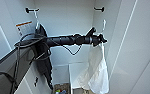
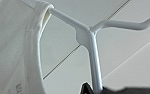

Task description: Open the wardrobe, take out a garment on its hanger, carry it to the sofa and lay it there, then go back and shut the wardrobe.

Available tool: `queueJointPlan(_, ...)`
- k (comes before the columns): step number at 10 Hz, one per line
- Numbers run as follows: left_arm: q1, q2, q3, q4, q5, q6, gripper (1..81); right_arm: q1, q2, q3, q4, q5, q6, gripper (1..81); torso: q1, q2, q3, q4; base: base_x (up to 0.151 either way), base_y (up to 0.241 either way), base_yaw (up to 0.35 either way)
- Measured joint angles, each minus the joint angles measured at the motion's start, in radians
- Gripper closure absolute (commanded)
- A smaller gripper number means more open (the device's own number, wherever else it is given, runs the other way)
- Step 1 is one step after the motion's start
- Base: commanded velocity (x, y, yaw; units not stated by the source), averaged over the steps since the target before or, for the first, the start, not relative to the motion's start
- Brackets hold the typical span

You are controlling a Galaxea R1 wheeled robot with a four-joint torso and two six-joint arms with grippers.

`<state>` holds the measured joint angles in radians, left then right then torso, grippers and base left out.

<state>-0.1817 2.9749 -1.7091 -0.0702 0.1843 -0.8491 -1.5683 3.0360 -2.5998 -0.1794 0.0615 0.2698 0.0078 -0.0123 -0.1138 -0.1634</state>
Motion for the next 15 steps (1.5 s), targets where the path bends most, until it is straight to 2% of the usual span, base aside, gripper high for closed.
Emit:
queueJointPlan(3, 0.0, -0.009, 0.007, 0.0, 0.0, 0.0, 81.1, 0.0, 0.0, 0.0, 0.0, 0.0, 0.0, 1.0, 0.0, 0.0, 0.001, 0.0, -0.13, 0.0, 0.0)
queueJointPlan(7, 0.0, -0.019, 0.013, 0.0, -0.001, -0.001, 81.1, -0.003, 0.0, 0.0, 0.0, -0.001, 0.0, 1.0, -0.001, -0.001, 0.038, 0.0, -0.13, 0.0, 0.0)
queueJointPlan(15, 0.012, -0.033, 0.04, 0.0, 0.003, -0.004, 81.1, -0.006, 0.0, 0.0, -0.001, -0.001, 0.0, 1.0, -0.001, -0.001, 0.036, 0.0, -0.133, 0.0, 0.0)
